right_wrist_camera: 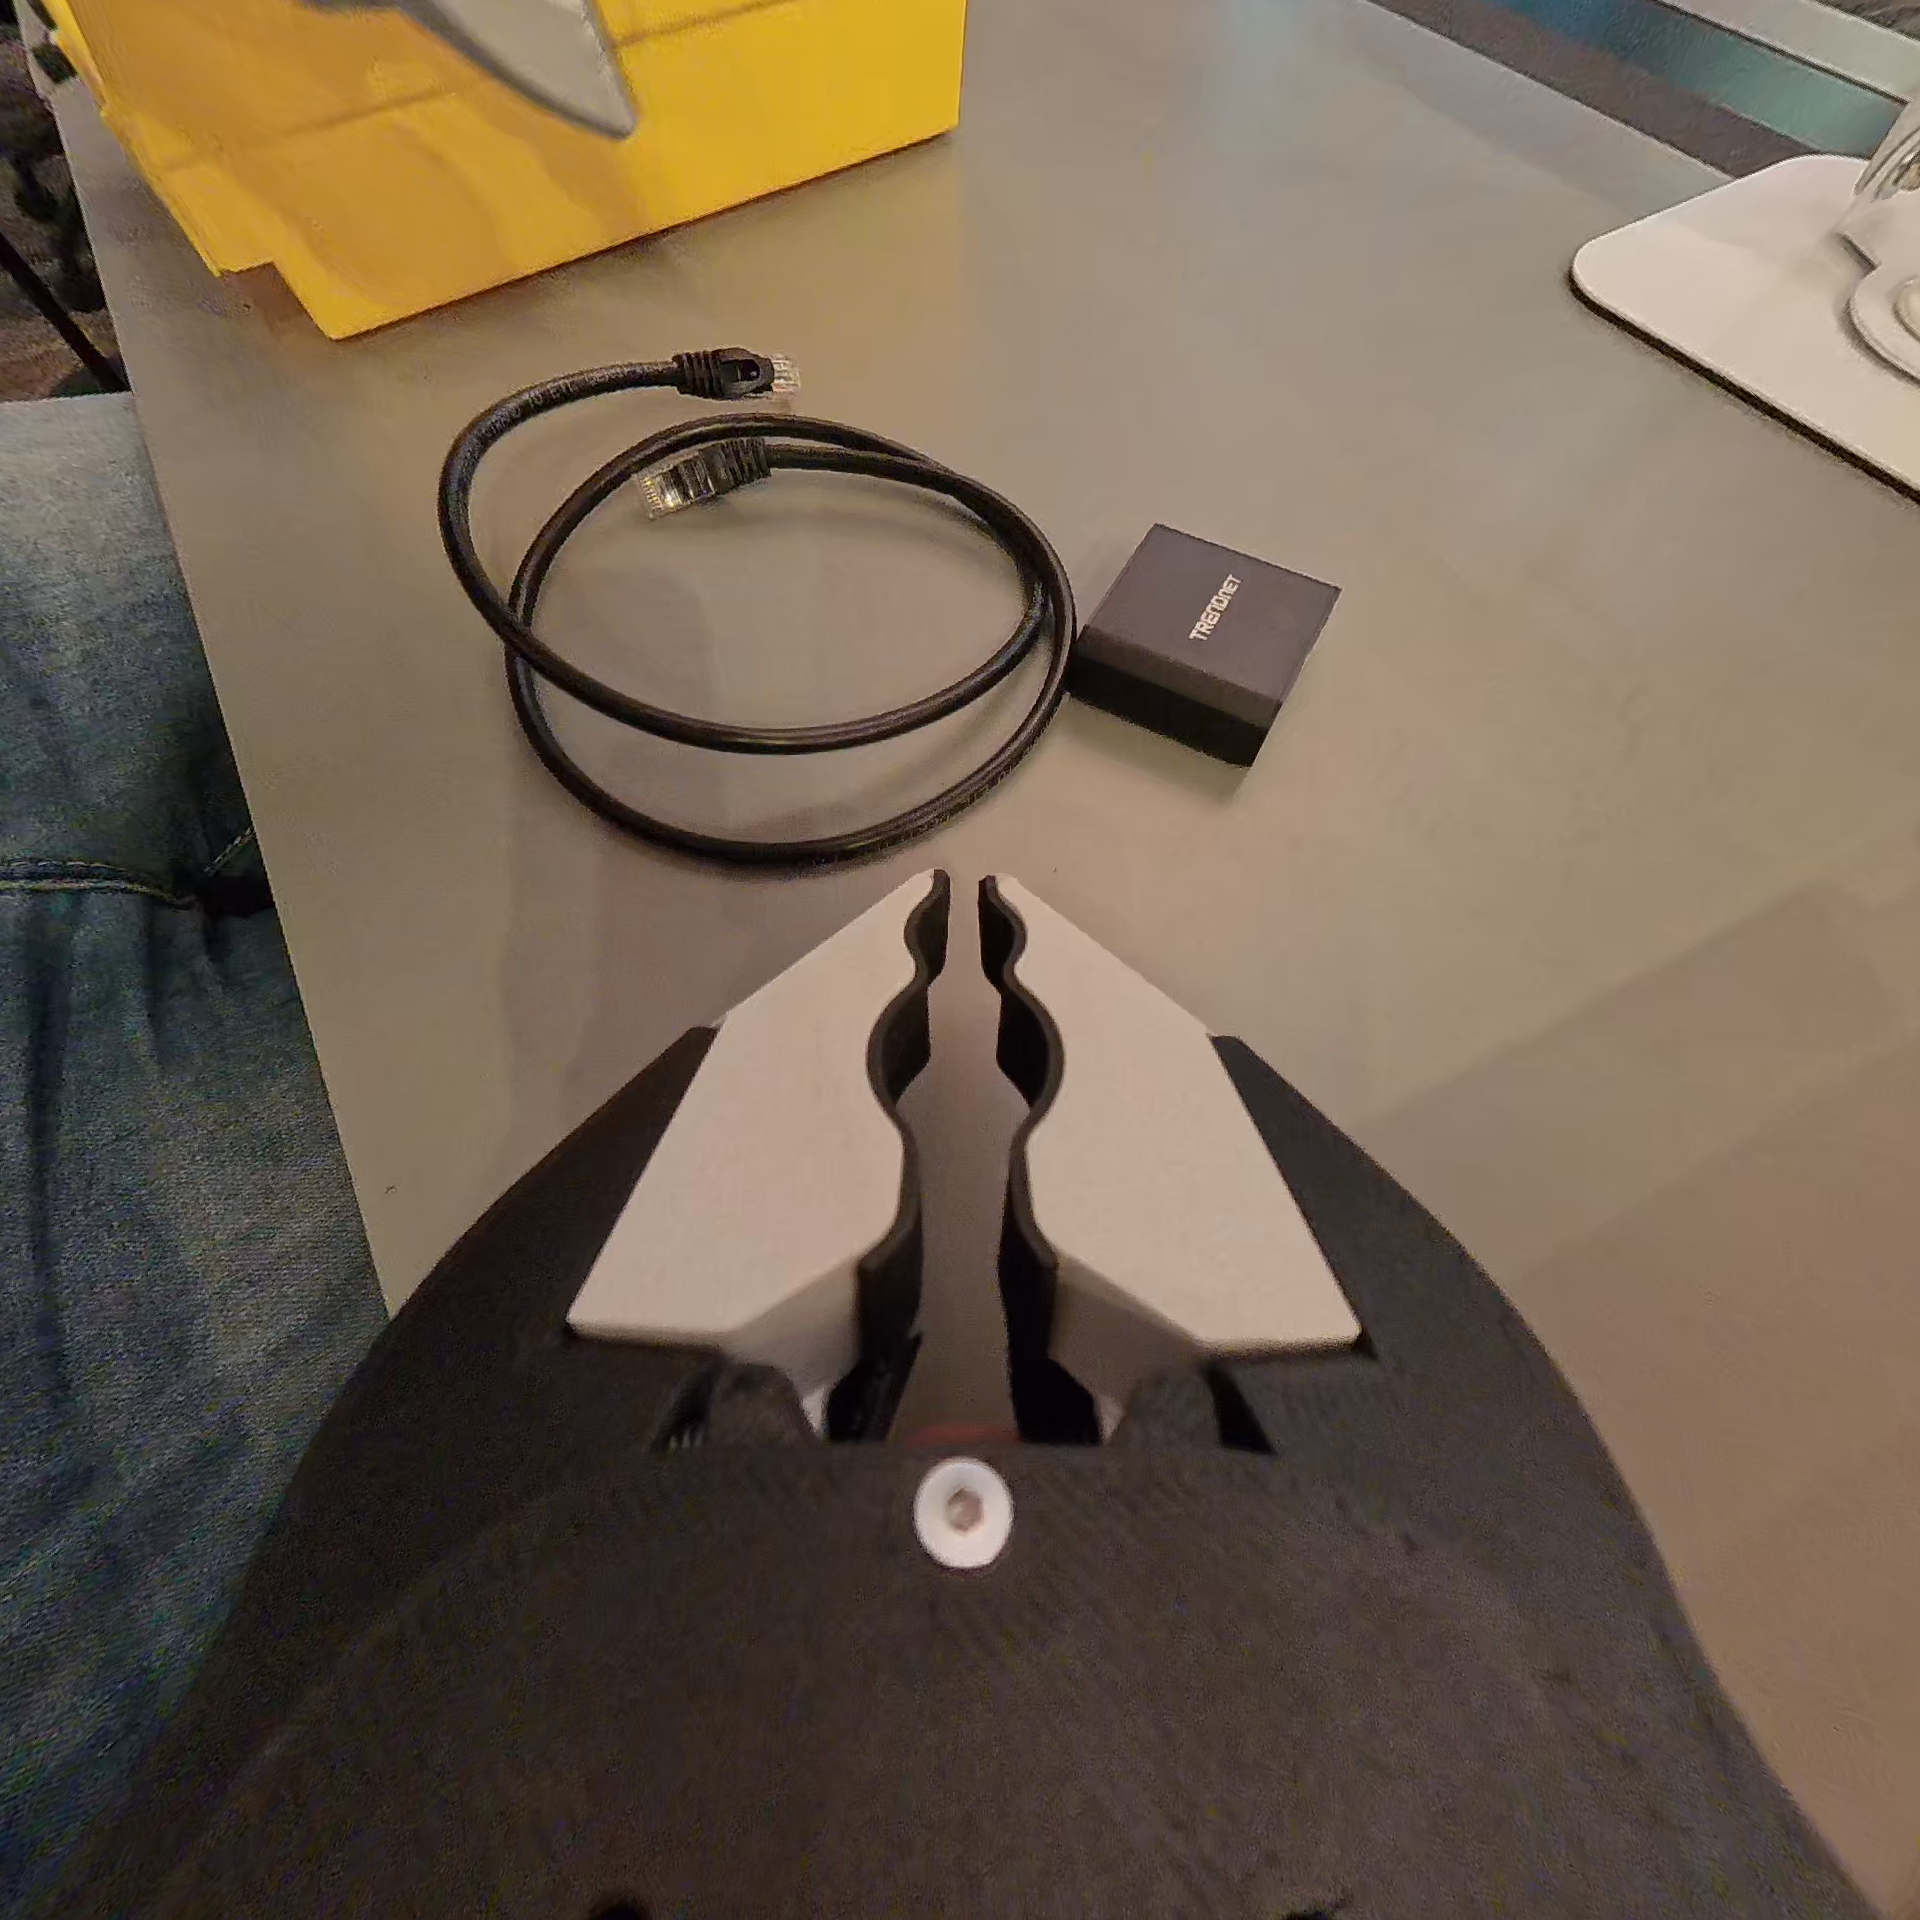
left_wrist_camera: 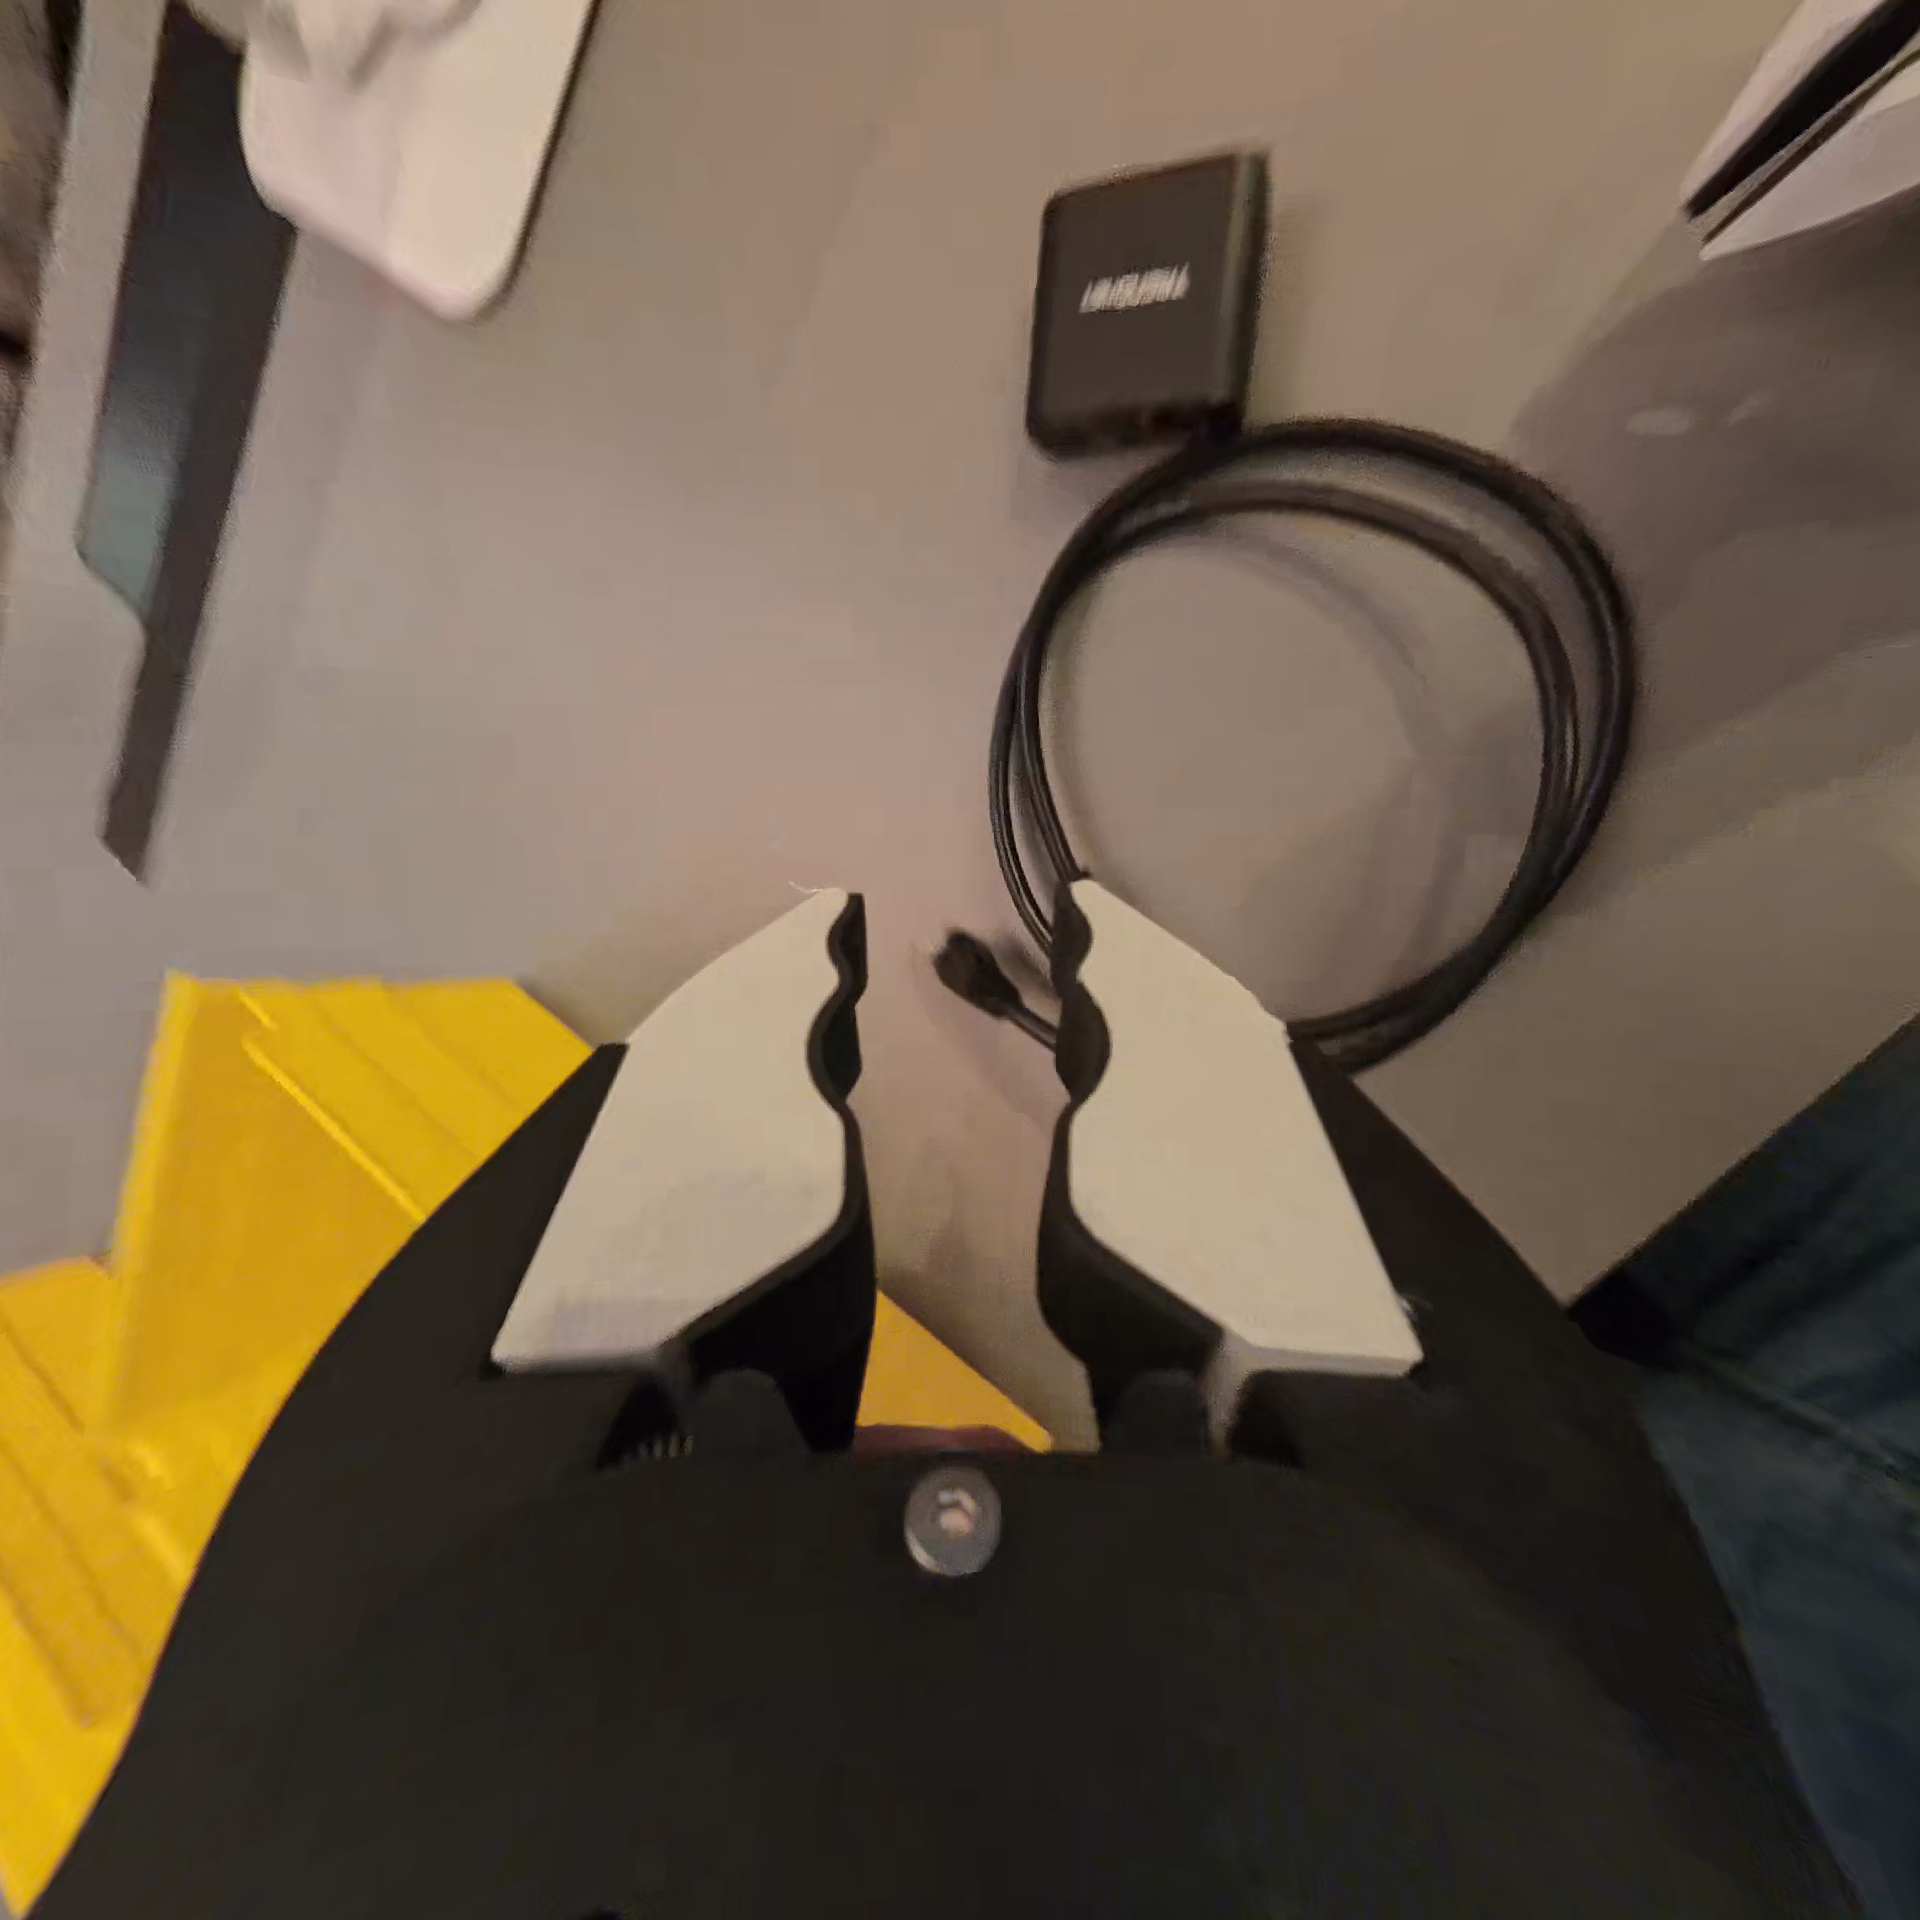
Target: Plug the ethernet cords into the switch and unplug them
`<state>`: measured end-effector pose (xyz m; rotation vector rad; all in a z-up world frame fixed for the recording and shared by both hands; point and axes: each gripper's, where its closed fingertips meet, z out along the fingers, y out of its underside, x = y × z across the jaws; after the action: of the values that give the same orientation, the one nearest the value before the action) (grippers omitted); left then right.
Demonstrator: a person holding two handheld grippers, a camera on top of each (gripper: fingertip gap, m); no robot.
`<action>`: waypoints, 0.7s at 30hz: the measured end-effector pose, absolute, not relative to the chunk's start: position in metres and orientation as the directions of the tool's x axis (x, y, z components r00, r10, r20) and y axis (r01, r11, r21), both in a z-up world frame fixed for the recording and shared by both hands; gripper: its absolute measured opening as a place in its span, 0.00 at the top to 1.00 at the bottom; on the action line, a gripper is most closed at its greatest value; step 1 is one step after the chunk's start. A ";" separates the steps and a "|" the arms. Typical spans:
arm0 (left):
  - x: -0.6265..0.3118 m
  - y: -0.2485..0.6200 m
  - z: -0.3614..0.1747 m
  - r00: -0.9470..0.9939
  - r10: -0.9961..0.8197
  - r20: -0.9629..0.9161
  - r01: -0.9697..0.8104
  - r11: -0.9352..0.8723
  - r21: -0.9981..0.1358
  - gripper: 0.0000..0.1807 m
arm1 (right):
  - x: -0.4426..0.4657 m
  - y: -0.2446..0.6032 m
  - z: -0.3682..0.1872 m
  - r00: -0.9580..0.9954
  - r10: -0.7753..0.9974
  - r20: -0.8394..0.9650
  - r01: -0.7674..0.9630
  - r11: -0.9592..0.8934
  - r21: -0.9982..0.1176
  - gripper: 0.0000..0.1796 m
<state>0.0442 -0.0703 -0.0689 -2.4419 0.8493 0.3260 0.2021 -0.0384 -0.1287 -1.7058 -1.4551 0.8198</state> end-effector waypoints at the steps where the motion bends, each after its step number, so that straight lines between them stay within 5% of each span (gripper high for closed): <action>1: 0.039 -0.079 -0.077 0.818 -0.454 -0.354 -0.573 -0.701 -0.424 0.80 | 0.201 -0.038 -0.129 0.152 0.988 -0.006 0.520 -0.085 -0.850 0.98; 10: 0.037 -0.107 -0.148 0.982 -0.156 -0.109 -0.190 -0.824 -0.534 0.70 | 0.198 -0.038 -0.129 0.146 0.989 0.013 0.521 -0.066 -0.851 0.98; 15: 0.038 -0.096 -0.161 0.994 -0.097 0.053 -0.050 -0.818 -0.572 0.87 | 0.197 -0.039 -0.127 0.141 0.990 0.010 0.512 -0.064 -0.857 0.98; 21: 0.041 -0.087 -0.143 0.986 -0.149 0.073 -0.062 -0.738 -0.671 0.94 | 0.182 -0.043 -0.105 0.095 0.995 0.011 0.444 -0.033 -0.895 0.96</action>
<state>0.0405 -0.0872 -0.1427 -2.4015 0.1469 -0.1571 0.1823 -0.0433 -0.1049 -1.5921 -1.4567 0.8901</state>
